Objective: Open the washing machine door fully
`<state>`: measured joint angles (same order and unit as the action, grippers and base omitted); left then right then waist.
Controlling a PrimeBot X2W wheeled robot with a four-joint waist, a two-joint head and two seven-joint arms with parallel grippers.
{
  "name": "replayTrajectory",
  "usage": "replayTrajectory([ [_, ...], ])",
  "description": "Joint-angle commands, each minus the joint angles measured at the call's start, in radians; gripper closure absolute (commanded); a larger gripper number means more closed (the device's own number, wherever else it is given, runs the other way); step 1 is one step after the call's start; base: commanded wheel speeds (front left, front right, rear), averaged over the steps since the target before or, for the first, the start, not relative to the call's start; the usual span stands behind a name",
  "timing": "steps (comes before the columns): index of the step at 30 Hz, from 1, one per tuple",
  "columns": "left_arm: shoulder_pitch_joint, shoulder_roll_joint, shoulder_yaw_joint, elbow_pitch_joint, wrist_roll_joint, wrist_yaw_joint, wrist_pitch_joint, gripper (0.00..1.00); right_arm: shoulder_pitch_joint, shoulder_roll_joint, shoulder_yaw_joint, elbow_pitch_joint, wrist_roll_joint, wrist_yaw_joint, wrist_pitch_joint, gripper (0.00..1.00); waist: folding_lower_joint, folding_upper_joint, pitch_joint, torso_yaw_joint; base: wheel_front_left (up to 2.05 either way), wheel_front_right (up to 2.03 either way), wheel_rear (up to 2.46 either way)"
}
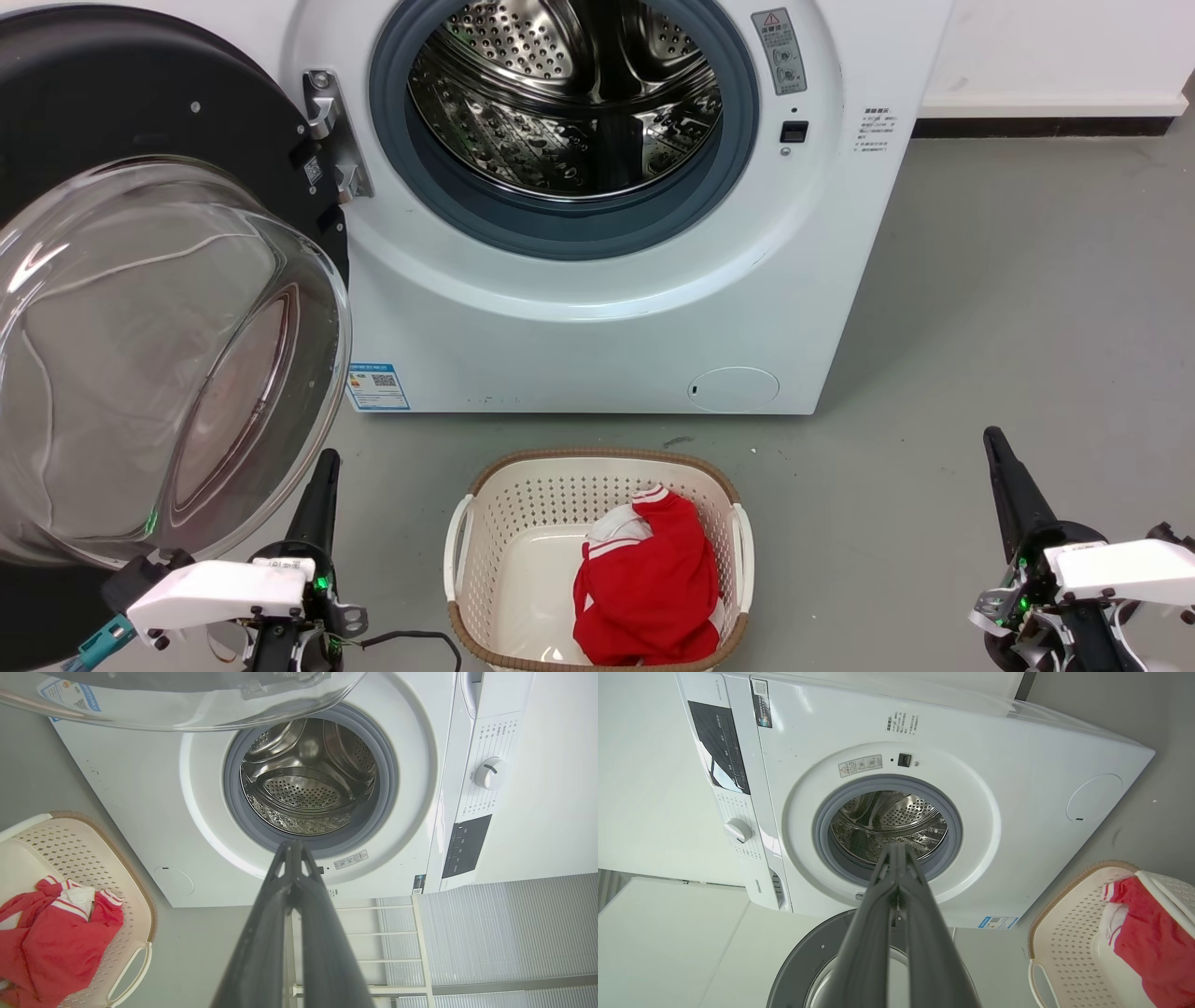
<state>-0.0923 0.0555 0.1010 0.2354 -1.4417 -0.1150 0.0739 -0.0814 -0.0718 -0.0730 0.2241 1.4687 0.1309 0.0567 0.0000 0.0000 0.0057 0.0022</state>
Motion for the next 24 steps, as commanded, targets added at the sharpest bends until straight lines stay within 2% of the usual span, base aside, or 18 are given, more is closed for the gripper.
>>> replayTrajectory([
  [1, -0.018, -0.001, 0.002, 0.001, -0.016, -0.006, 0.005, 1.0, -0.014, -0.002, -0.002, -0.001, 0.016, 0.0, 0.004, 1.0, 0.0, 0.0, 0.0, 0.0, 0.0, 0.0, 0.0],
  [24, -0.02, -0.006, 0.016, 0.012, -0.172, -0.018, 0.044, 1.0, -0.031, 0.003, -0.016, 0.021, 0.167, 0.0, 0.039, 1.0, 0.0, 0.0, -0.003, -0.002, 0.0, 0.0, 0.0],
])
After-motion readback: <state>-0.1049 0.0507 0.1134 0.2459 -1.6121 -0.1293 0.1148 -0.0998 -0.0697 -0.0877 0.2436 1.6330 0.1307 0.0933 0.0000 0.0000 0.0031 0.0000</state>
